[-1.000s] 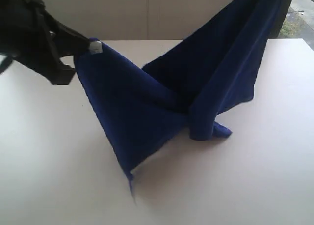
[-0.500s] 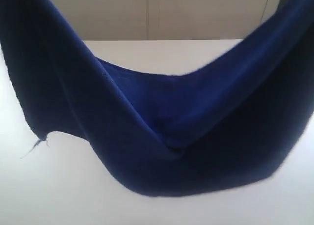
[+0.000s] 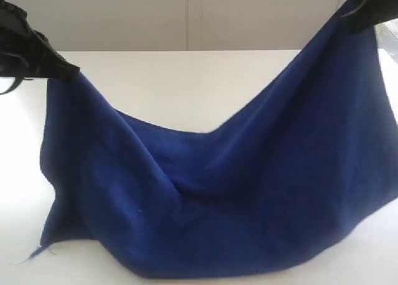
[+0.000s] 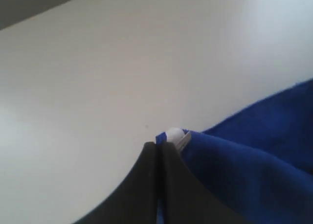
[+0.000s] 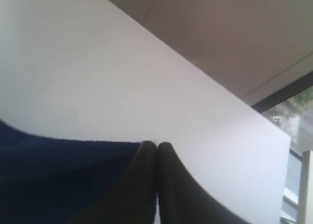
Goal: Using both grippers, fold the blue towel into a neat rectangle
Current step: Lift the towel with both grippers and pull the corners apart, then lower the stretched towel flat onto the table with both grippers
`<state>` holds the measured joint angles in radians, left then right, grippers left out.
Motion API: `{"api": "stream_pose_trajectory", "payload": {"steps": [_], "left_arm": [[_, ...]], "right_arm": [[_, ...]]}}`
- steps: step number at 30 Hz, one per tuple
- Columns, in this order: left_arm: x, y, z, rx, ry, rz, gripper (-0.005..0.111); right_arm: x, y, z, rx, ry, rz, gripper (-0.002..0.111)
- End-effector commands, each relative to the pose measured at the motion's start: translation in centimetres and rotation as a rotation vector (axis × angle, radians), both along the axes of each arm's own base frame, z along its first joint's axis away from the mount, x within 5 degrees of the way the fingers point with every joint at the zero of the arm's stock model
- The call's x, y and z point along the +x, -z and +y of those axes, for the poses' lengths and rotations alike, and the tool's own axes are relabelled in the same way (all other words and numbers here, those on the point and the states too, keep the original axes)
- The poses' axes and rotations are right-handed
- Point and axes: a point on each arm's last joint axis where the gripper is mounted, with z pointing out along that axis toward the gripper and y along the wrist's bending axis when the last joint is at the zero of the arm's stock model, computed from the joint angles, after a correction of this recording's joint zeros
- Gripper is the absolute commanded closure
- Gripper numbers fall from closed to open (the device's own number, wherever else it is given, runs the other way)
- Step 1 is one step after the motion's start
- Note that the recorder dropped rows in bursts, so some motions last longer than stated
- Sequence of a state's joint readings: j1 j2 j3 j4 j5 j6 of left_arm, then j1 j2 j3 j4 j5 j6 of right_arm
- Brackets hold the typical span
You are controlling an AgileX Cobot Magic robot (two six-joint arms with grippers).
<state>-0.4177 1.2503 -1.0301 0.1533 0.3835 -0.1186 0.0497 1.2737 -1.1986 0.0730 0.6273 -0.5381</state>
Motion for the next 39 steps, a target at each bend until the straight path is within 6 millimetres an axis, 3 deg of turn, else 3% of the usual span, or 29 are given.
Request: {"api": "stream_pose_trajectory", "payload": {"steps": [1, 5, 10, 15, 19, 24, 27, 35, 39], "left_arm": [[3.2, 4.0, 0.4, 0.013, -0.060, 0.051, 0.107], [5.0, 7.5, -0.3, 0.041, -0.058, 0.129, 0.107], [6.7, 9.2, -1.1, 0.013, -0.046, 0.074, 0.107], [7.3, 9.4, -1.4, 0.000, -0.037, 0.037, 0.107], [6.3, 7.9, -0.9, 0.005, -0.046, 0.049, 0.107], [2.6, 2.9, 0.5, -0.011, -0.060, 0.011, 0.107], [-0.3, -0.1, 1.0, -0.029, -0.031, -0.063, 0.107], [-7.3, -2.5, 1.5, -0.022, 0.087, -0.083, 0.107], [-11.3, -4.2, 2.9, -0.055, 0.112, -0.101, 0.107]], "right_arm": [[5.0, 5.1, 0.1, 0.030, 0.041, 0.040, 0.108], [8.0, 8.8, 0.2, 0.037, 0.051, 0.062, 0.108], [9.9, 11.5, 0.3, 0.036, 0.059, 0.059, 0.108], [10.4, 11.6, 0.3, 0.039, 0.063, 0.019, 0.108], [9.3, 9.4, 0.2, 0.061, 0.073, -0.016, 0.108], [5.6, 4.0, 0.1, 0.089, 0.076, -0.097, 0.108], [2.4, 2.2, 0.0, 0.090, 0.070, -0.103, 0.108], [-9.3, -0.7, -0.5, 0.104, 0.057, -0.261, 0.108], [-15.5, -2.4, -0.8, 0.098, 0.046, -0.353, 0.108]]}}
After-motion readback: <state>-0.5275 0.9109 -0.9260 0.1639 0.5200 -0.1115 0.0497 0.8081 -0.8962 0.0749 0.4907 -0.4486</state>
